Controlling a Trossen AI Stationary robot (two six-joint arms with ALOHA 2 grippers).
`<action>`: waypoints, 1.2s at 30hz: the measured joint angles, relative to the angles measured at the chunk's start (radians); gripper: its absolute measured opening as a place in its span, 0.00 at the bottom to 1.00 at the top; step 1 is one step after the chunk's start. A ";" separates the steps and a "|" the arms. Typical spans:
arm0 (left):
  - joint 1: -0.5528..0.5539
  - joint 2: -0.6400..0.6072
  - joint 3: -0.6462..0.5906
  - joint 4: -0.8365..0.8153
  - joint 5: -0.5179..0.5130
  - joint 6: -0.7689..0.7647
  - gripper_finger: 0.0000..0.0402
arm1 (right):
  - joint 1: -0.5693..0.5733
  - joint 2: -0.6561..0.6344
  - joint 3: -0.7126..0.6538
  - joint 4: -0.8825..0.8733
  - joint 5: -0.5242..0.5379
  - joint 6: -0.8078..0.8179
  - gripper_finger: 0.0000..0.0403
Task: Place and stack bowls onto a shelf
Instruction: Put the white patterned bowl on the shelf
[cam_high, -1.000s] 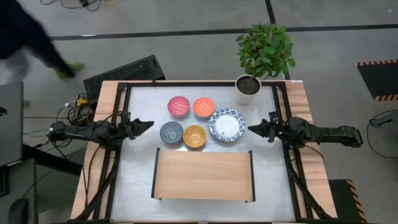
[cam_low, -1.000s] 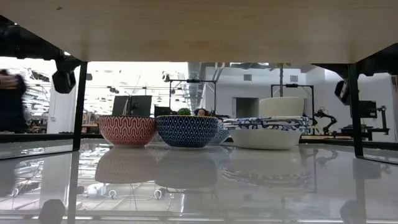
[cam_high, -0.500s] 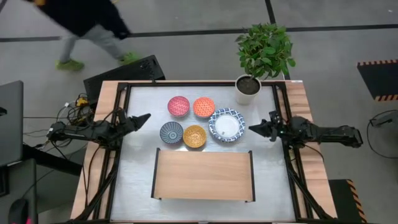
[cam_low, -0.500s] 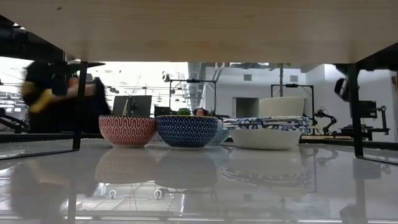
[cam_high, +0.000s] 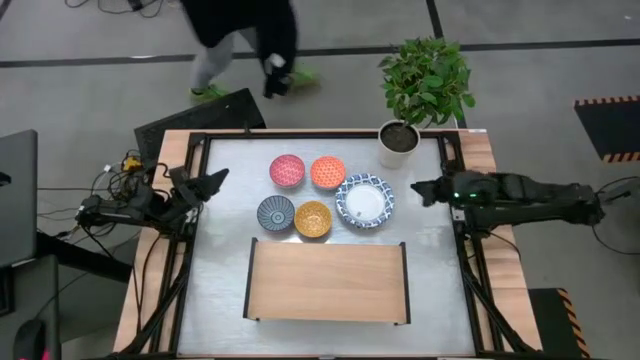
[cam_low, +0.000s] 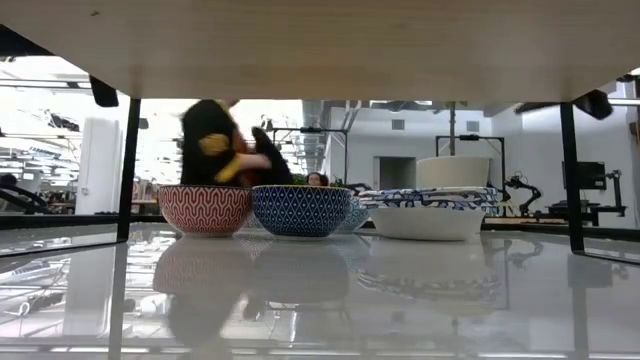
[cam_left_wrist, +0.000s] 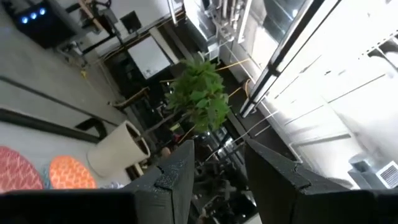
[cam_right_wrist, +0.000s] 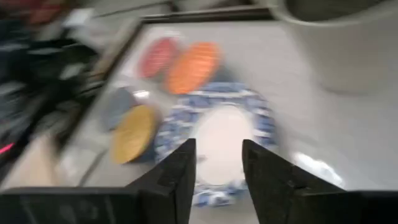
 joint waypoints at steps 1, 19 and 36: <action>0.000 0.000 0.006 0.001 -0.005 0.003 0.32 | -0.005 0.042 0.011 -0.013 0.005 0.038 0.42; 0.000 0.000 0.011 -0.037 -0.069 -0.032 0.32 | -0.134 0.560 0.030 0.144 -0.145 0.111 0.60; 0.000 0.000 0.011 -0.082 -0.072 -0.070 0.32 | -0.151 0.690 0.031 0.230 -0.241 0.049 0.59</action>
